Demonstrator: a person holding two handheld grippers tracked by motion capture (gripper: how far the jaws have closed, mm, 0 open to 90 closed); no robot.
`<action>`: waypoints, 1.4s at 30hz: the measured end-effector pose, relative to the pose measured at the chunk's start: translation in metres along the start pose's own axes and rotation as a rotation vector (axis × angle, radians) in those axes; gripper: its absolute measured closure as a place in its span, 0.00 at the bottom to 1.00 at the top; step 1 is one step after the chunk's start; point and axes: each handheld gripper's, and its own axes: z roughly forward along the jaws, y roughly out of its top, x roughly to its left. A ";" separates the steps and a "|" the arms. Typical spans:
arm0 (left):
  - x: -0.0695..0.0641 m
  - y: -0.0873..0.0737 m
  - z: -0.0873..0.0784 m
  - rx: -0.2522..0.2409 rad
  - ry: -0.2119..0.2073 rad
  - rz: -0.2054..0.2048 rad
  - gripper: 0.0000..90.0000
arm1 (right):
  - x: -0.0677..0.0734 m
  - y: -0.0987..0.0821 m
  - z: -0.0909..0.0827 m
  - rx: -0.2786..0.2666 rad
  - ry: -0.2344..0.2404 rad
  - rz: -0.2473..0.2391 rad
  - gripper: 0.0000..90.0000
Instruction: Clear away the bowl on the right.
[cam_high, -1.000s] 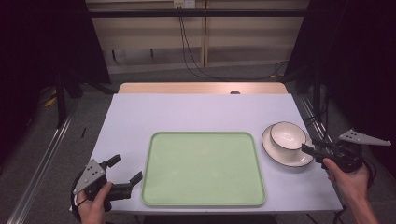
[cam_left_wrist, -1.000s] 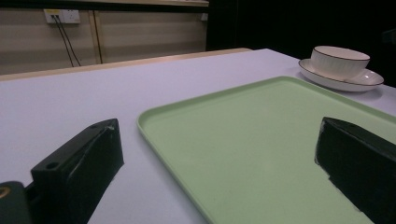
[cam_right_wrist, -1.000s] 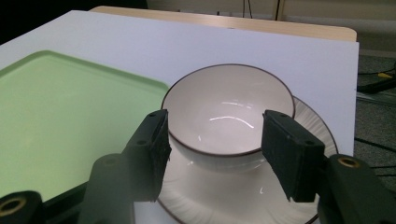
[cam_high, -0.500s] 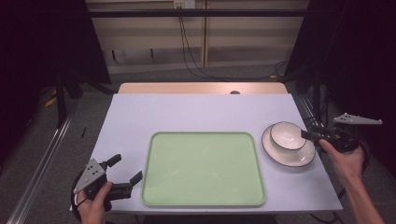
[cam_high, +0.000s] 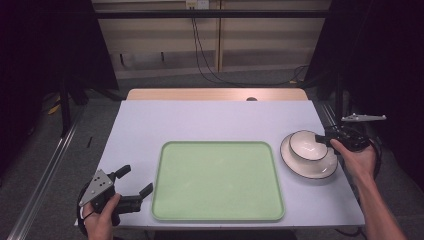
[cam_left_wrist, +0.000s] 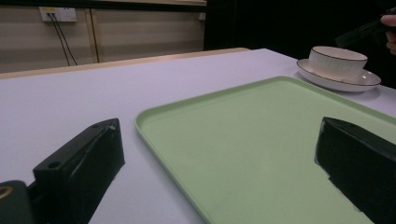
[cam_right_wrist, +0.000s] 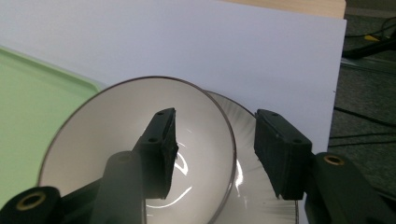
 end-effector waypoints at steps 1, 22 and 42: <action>0.000 0.000 0.000 0.000 0.000 0.000 0.01 | 0.000 -0.001 0.002 0.001 0.001 0.005 0.54; 0.000 0.000 -0.002 0.003 0.003 0.006 0.02 | -0.005 -0.015 0.025 0.162 -0.027 0.028 0.76; -0.001 -0.001 -0.003 0.004 0.005 0.003 0.02 | -0.009 -0.016 0.023 0.172 -0.029 0.059 0.91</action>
